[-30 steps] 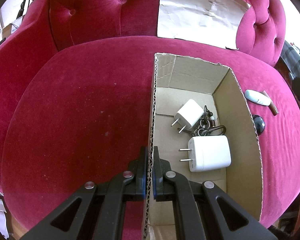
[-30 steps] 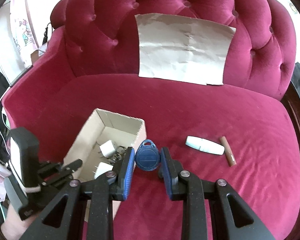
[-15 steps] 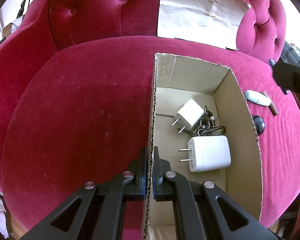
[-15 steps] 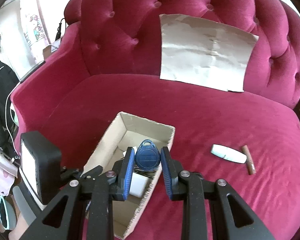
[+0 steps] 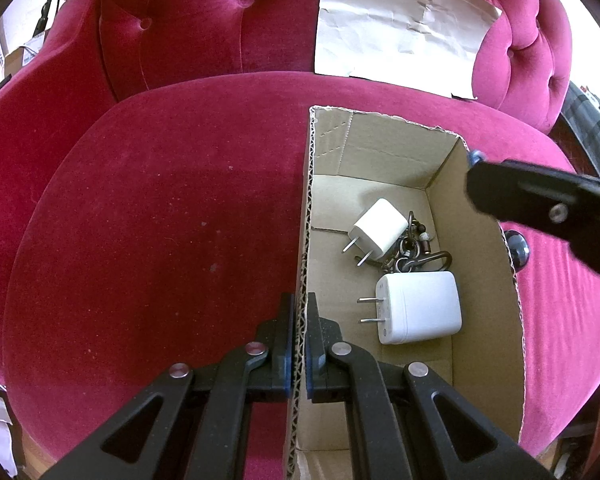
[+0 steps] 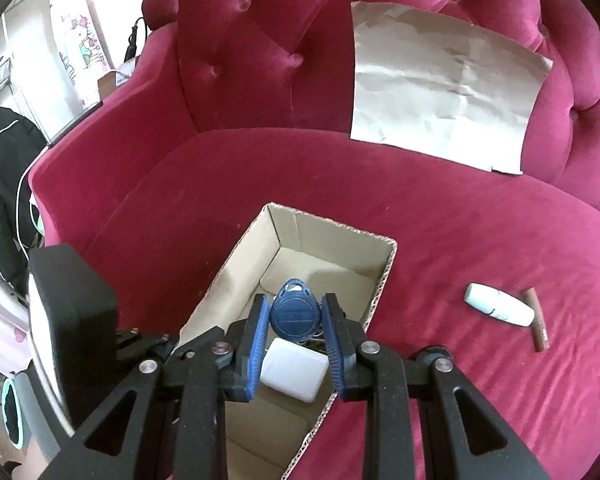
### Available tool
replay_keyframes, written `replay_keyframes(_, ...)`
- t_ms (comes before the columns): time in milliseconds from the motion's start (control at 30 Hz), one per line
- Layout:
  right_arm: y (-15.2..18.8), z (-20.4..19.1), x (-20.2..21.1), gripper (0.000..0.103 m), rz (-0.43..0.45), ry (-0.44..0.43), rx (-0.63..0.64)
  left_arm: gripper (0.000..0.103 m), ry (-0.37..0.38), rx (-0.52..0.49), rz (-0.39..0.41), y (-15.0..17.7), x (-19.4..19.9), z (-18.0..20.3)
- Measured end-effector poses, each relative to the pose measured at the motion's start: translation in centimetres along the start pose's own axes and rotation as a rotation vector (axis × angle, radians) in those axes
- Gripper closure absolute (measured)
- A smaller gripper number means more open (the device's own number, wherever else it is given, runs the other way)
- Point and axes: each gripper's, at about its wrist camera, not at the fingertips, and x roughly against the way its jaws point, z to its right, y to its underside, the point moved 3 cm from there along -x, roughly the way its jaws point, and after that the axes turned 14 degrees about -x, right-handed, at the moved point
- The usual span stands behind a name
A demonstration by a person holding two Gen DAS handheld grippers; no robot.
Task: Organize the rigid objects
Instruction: 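Carry the blue key fob with the right tool over the box, then open the right tool to drop the key fob into the box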
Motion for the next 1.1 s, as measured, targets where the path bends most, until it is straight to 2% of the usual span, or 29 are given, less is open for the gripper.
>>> replay_keyframes(333, 0.9, -0.2, -2.5, 0.075, -0.05, -0.016, 0.011, 0.099, 0.004, -0.003, -0.002, 0.0, 0.1, -0.1)
replay_keyframes(733, 0.9, 0.0, -2.6, 0.074, -0.041, -0.013, 0.001, 0.099, 0.007, 0.0, 0.0, 0.0, 0.1, -0.2)
replay_keyframes(800, 0.8, 0.1, -2.6, 0.066, -0.037, -0.004, 0.001, 0.099, 0.006, -0.001, -0.001, 0.0, 0.1, -0.2)
replay_keyframes(833, 0.8, 0.2, -2.6, 0.052, -0.031, 0.007, -0.001, 0.099, 0.005, -0.003, -0.001, 0.0, 0.1, -0.2)
replay_keyframes(867, 0.7, 0.3, -2.5, 0.044, -0.02, 0.019, -0.006, 0.099, 0.005, -0.003, -0.001, 0.0, 0.1, -0.2)
replay_keyframes(933, 0.6, 0.6, -2.4, 0.039, -0.007, 0.034, -0.01, 0.099, 0.006, -0.002, -0.001, 0.0, 0.1, -0.2)
replay_keyframes(1000, 0.4, 0.8, -2.3, 0.028, 0.0, 0.048, -0.013, 0.099, 0.006, -0.002, -0.001, 0.0, 0.1, -0.2)
replay_keyframes(1033, 0.4, 0.9, -2.3, 0.02, 0.002, 0.049, -0.015, 0.099, 0.006, -0.001, 0.0, 0.0, 0.1, -0.2)
replay_keyframes(1100, 0.2, 1.2, -2.2, 0.013, 0.008, 0.058, -0.024, 0.099, 0.011, 0.006, 0.0, 0.0, 0.1, -0.4)
